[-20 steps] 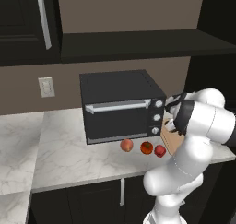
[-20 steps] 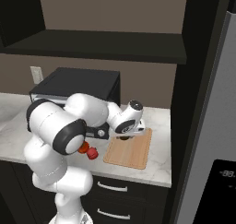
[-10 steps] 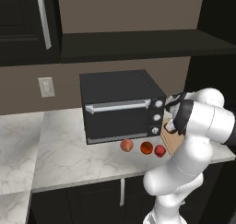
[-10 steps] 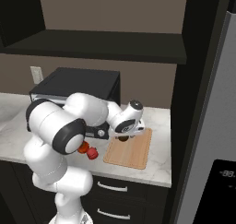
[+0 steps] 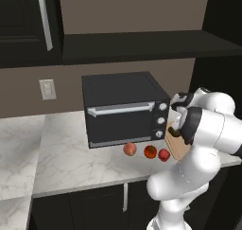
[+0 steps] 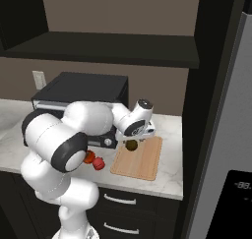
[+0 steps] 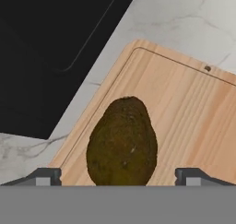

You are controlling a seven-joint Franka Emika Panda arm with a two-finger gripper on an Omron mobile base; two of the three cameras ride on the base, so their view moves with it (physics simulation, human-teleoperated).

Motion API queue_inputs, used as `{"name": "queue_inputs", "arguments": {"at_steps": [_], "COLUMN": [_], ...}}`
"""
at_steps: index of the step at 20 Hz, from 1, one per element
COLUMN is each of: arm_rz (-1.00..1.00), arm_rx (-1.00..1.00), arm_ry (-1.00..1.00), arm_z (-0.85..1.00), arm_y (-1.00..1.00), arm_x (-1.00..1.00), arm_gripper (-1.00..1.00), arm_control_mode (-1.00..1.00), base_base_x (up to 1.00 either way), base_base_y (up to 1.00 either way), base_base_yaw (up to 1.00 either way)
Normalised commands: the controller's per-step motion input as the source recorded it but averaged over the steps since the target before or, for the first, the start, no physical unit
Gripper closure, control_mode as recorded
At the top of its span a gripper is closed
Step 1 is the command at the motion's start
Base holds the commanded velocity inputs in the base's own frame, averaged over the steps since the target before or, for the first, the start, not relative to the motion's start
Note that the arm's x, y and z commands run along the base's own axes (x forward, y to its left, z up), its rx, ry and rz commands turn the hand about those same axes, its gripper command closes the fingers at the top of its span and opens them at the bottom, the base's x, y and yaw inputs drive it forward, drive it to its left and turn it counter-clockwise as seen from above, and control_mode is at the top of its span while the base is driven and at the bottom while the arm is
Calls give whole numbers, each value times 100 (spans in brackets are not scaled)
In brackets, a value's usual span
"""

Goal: Place the avocado, onion, tomato, and bell pepper on the cutting board.

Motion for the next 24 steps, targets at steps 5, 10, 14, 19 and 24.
{"name": "queue_inputs", "arguments": {"at_steps": [5, 10, 14, 19, 24], "arm_rz": [0, -2, -10, -18, -24], "arm_rx": [-5, -4, -2, -5, -7], "arm_ry": [-1, -2, 0, -1, 0], "arm_z": [37, 28, 19, 14, 16], "arm_y": [2, 9, 23, 38, 47], "arm_x": [-41, -57, -58, -46, -33], "arm_gripper": [-100, -100, -100, -100, -100], "arm_control_mode": [-100, -100, -100, -100, -100], "base_base_x": [0, 0, 0, 0, 0], "base_base_y": [0, 0, 0, 0, 0], "base_base_yaw": [0, 0, 0, 0, 0]}}
